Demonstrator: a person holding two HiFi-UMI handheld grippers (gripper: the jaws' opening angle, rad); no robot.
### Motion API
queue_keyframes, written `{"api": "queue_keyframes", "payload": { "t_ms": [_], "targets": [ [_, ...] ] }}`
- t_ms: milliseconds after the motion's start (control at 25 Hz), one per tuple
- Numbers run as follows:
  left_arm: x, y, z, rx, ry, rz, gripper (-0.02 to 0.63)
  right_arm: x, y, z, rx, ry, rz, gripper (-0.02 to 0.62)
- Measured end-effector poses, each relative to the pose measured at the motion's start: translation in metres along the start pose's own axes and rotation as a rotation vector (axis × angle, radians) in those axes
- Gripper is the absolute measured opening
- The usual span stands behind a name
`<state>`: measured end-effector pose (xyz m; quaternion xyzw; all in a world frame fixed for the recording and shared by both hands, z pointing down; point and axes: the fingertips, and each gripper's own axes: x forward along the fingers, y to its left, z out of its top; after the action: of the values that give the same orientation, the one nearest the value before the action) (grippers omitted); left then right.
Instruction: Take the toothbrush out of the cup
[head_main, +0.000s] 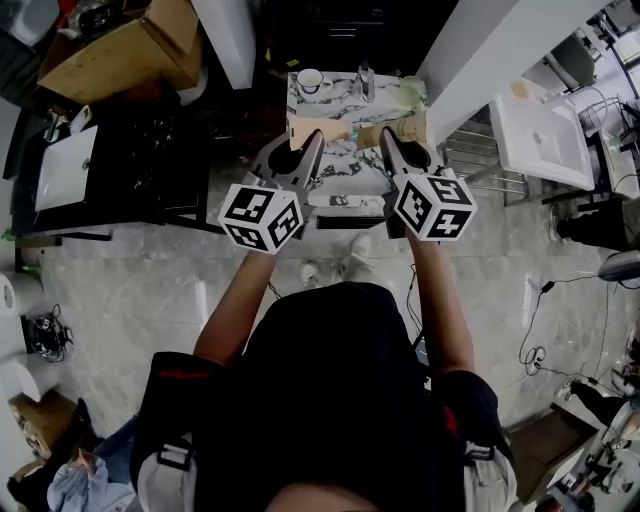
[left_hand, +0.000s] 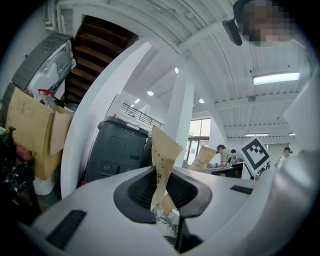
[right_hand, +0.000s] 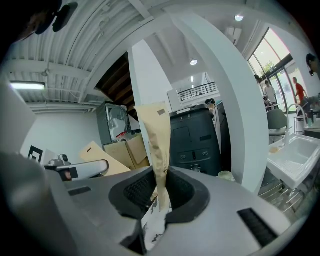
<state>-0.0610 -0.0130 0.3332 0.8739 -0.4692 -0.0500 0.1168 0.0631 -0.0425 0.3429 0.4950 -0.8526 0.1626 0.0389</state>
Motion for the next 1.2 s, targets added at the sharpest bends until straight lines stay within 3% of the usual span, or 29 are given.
{"api": "queue_keyframes", "payload": {
  "t_ms": [280,1200],
  "targets": [
    [-0.009,-0.005,0.003,0.000,-0.024,-0.004,0.057,-0.010,0.012,0.000,-0.019,-0.008,0.010,0.077],
    [0.022,-0.052,-0.003,0.026,-0.012,0.034,0.057,-0.036,-0.020,0.020,-0.024,-0.036,0.067,0.055]
  ]
}}
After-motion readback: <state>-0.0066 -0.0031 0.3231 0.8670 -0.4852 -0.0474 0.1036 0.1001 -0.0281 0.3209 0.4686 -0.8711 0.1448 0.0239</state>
